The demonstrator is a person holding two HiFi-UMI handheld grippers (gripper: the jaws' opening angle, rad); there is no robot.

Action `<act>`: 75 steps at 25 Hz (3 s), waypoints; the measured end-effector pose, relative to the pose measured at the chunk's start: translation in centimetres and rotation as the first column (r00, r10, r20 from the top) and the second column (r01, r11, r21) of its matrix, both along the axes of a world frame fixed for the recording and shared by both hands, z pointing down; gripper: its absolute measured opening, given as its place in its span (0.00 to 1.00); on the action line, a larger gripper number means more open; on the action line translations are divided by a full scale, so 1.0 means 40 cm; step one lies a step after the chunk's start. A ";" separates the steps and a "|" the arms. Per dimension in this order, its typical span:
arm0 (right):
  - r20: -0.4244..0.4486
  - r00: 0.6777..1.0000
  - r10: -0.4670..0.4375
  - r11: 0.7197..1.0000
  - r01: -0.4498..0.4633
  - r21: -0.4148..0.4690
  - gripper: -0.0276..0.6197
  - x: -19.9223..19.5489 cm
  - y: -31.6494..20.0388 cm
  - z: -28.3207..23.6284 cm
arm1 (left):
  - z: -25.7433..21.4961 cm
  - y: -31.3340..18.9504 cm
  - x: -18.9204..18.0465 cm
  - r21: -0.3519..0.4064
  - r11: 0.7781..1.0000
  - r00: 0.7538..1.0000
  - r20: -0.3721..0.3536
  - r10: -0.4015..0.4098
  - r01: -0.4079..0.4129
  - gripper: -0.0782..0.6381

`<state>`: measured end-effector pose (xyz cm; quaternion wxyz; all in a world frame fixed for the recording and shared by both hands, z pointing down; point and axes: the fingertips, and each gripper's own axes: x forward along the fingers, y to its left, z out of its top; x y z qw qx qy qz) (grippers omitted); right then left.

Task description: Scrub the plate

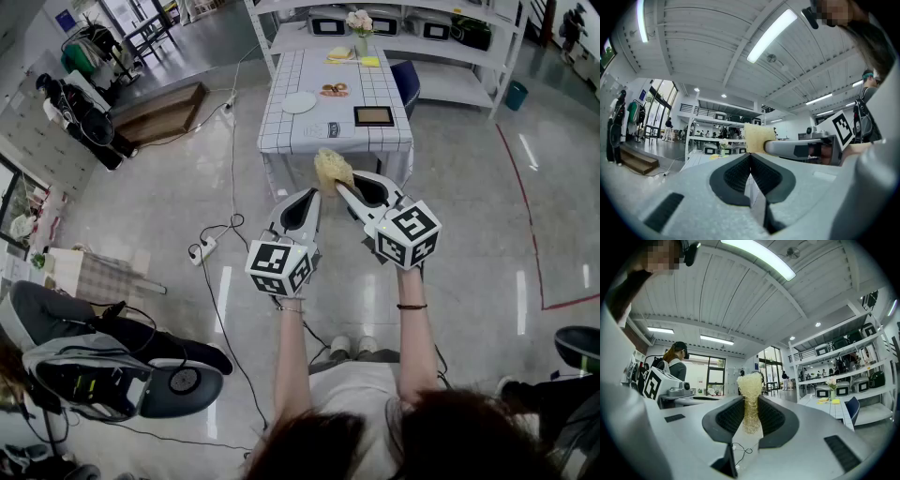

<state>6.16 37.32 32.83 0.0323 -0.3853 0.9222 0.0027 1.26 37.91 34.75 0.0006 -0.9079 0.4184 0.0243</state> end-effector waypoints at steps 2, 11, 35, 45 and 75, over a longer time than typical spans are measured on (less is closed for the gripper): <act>0.002 1.000 0.001 1.000 0.000 -0.001 0.16 0.008 -0.002 0.003 | 0.003 -0.002 0.008 -0.001 1.000 1.000 -0.001 0.000 0.000 0.12; 0.018 1.000 -0.022 1.000 0.022 -0.005 0.17 0.058 -0.022 0.015 | 0.026 -0.029 0.045 -0.023 1.000 1.000 -0.001 -0.020 0.020 0.12; 0.067 0.997 -0.031 0.996 0.037 -0.081 0.17 0.068 -0.295 0.078 | 0.083 -0.265 0.043 -0.090 0.993 0.997 -0.017 -0.077 0.075 0.12; 0.036 0.999 -0.018 0.992 0.023 -0.122 0.17 0.008 -0.498 0.094 | 0.085 -0.483 -0.004 -0.116 0.993 0.999 -0.031 -0.040 0.036 0.12; 0.004 1.000 -0.010 0.985 0.011 -0.175 0.17 -0.125 -0.898 0.162 | 0.139 -0.867 -0.151 -0.170 0.985 0.997 -0.070 -0.022 0.010 0.12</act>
